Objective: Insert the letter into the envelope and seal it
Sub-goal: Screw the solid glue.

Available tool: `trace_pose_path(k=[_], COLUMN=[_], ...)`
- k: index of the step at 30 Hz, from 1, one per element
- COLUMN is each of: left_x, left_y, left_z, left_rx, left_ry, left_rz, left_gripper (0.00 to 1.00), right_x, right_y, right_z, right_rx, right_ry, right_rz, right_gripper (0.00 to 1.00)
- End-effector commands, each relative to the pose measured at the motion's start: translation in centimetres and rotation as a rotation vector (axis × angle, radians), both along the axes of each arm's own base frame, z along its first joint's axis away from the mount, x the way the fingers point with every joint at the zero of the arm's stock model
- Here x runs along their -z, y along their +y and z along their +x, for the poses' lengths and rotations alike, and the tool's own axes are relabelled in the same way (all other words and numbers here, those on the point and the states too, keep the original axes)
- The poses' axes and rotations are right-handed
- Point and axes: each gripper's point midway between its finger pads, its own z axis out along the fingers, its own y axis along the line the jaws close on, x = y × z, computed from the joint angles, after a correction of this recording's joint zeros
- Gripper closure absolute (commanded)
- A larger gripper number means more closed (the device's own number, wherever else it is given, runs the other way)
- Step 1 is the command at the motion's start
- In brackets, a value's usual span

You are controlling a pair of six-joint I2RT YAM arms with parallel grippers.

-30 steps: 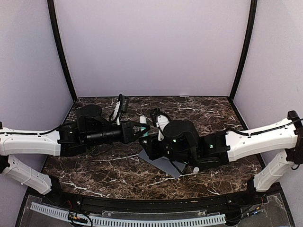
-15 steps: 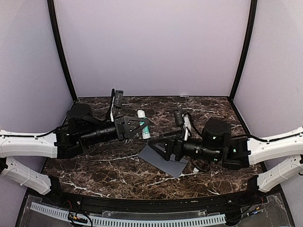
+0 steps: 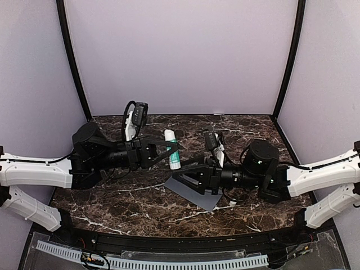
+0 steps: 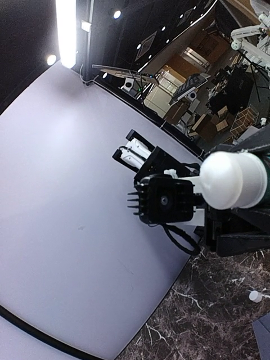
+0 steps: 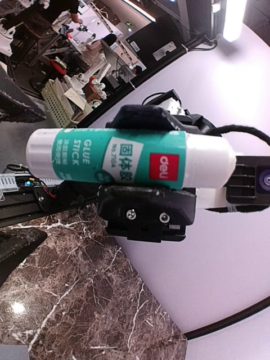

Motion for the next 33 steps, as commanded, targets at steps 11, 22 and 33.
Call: trace_pose_path(k=[11,22,33], left_x=[-1.3,-1.2,1.6], left_y=[0.2,-0.1,-0.6], left_z=[-1.6,-1.5,1.4], left_rx=[0.089,0.085,-0.098], left_ry=[-0.063,-0.063,-0.069], left_rz=[-0.051,-0.035,0.152], left_gripper=[1.00,1.00,1.00], right_x=[-3.7,-3.7,0.0], right_y=[0.7,0.7,0.5], right_z=[-1.1,-1.0,3.8], right_rx=[-0.087,-0.084,0.194], right_ry=[-0.055,-0.056,-0.010], right_rz=[0.107,0.110,-0.132], right_gripper=[0.52,0.82,0.88])
